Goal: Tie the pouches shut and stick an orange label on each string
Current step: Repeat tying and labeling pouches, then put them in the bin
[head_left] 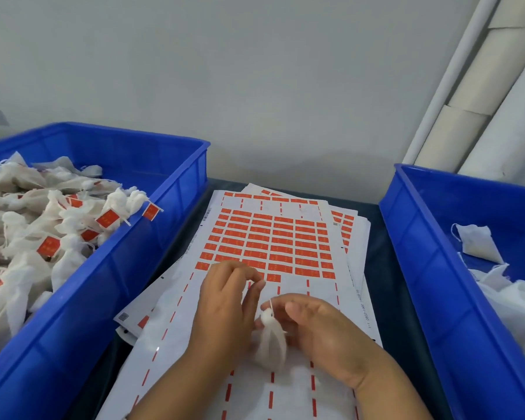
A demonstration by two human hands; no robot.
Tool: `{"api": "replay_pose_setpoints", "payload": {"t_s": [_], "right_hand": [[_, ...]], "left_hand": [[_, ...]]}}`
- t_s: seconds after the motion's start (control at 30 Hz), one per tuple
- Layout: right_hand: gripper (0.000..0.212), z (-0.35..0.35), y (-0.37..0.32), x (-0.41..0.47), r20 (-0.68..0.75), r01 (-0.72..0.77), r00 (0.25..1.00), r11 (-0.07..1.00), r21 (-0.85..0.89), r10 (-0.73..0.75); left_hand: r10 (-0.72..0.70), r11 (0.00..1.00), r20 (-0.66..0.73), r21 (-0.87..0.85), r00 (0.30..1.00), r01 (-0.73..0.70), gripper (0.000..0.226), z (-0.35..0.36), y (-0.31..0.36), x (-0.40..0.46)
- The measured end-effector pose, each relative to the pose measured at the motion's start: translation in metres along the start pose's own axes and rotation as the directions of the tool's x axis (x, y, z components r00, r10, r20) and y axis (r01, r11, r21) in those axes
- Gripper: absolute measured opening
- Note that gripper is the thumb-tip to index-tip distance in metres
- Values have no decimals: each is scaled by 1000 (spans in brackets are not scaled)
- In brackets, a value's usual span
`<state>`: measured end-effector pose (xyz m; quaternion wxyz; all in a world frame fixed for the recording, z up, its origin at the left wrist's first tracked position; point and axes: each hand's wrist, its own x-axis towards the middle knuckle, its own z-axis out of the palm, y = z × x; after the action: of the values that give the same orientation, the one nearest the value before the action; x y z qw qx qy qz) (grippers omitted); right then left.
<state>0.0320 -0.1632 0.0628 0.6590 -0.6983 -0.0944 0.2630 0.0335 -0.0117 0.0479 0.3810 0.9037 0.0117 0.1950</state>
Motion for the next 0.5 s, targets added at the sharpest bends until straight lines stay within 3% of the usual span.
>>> {"api": "replay_pose_setpoints", "payload": {"t_s": [0.17,0.23,0.33,0.4,0.5], "right_hand": [[19,-5,0,1,-99,131,988,982,139,-118],[17,-6,0,2,-100,137,988,974,177,-121],[21,-7,6,5,-160,106,985,966,238,-68],[14,-9,8,6,-205,95,978,949,300,-34],[26,-18,10,8,-270,154,962,889,431,-36]], "left_hand": [[219,970,-45,115,975,-212,27,-22,17,-7],[230,958,16,170,973,-229,30,-29,23,-4],[195,959,128,184,972,-217,24,-25,24,14],[89,977,179,176,980,-121,28,-14,22,32],[-87,981,290,193,953,31,41,9,14,51]]}}
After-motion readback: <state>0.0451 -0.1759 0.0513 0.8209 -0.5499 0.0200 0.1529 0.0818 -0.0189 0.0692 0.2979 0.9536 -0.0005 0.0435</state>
